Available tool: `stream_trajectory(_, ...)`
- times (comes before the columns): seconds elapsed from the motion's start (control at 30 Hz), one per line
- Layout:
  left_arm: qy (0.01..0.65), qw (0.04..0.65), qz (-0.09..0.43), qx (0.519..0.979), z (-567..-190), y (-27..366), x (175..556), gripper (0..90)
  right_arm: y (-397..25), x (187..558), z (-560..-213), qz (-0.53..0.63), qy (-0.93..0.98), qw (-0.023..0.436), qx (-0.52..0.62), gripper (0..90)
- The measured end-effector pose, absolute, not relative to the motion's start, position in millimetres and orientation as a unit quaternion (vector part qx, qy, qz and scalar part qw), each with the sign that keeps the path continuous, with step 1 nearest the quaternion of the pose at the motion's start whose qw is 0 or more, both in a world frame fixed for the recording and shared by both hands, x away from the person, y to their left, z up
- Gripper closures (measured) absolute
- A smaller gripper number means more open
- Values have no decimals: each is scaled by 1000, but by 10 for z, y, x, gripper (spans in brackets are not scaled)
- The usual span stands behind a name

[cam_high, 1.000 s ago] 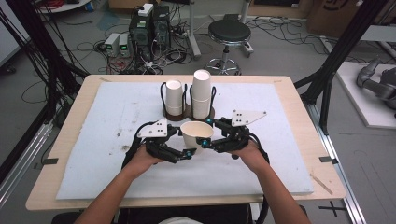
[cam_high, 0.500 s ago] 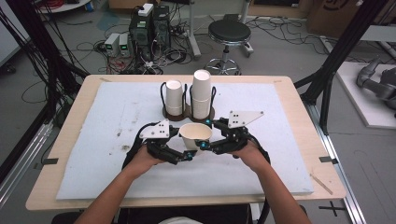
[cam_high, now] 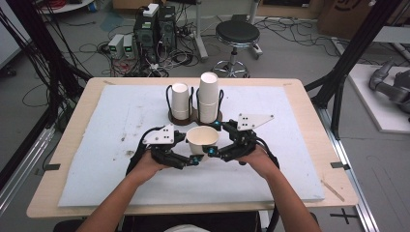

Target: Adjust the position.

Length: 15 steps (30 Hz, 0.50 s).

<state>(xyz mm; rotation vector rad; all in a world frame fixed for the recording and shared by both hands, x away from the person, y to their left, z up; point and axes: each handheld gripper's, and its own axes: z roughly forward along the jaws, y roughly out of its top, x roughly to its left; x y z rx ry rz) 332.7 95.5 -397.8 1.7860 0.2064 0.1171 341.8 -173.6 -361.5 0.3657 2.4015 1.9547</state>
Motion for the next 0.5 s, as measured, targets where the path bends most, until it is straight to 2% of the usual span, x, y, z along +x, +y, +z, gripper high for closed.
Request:
stream_trajectory(0.4,78,623,44,777,-3974,942,3315,355,-1672,3404,-3643,618,779,7,103,204)
stream_trajectory(0.43,78,623,44,777,-3973,942,3314,355,-1666,3409,-3649,618,780,10,101,219)
stream_trajectory(0.5,78,623,42,777,-3972,943,3317,358,-1667,3409,-3667,618,780,5,97,308)
